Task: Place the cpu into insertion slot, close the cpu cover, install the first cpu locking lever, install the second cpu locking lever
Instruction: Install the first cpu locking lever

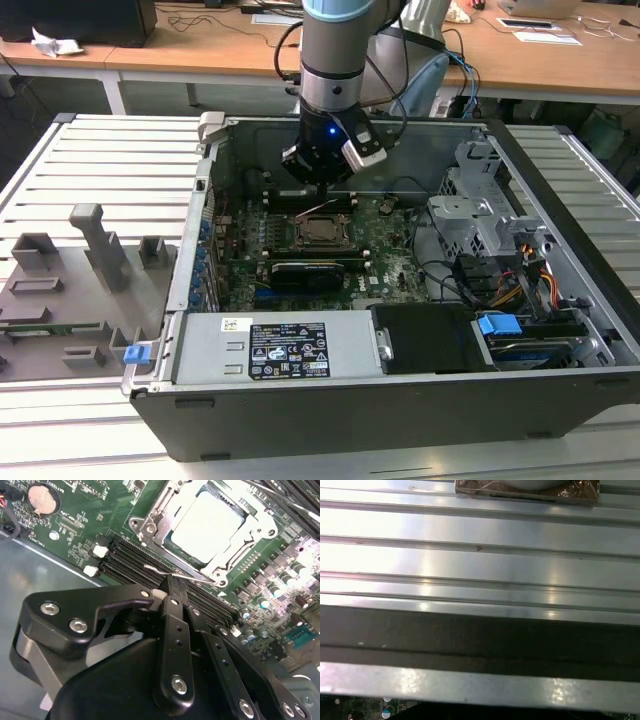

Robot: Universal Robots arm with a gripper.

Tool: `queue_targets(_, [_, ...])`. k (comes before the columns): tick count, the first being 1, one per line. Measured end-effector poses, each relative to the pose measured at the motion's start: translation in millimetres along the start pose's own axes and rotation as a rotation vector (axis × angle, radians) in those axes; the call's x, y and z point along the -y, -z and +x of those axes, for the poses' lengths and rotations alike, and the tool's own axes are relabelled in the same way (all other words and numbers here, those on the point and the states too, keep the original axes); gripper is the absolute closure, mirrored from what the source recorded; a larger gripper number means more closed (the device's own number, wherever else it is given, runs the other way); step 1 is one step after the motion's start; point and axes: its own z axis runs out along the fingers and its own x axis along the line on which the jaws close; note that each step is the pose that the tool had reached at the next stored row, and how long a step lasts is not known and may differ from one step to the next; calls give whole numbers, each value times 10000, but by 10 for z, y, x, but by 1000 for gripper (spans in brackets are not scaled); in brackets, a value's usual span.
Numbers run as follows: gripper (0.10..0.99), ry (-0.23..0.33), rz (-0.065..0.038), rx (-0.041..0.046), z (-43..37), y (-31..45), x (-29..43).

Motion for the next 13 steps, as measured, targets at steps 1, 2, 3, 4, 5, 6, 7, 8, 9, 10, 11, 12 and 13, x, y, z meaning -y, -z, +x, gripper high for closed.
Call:
queue_targets(1, [980,0,0,0,-1,-1,5])
queue_targets(2, [980,0,-1,1,-1,-3,18])
queue_targets(3, [980,1,-3,2,-2,-7,21])
queue_targets(4, [980,0,-4,3,-7,-15,23])
queue_targets(5, [980,0,-1,1,-19,-22,25])
queue_targets(6, [980,0,-1,1,-30,-29,26])
queue_targets(7, [980,0,-2,1,-47,-37,27])
queue_targets(8, [980,-1,-1,1,-61,-44,29])
queue_targets(9, [980,-1,-1,-2,-90,-68,32])
queue_targets(10, [980,0,-2,-4,-107,-81,34])
queue_targets(11, [980,0,-2,-7,-129,-100,37])
queue_targets(12, [980,0,-1,-7,-135,-108,37])
queue_targets(13, [980,-1,-1,-7,-140,-116,38])
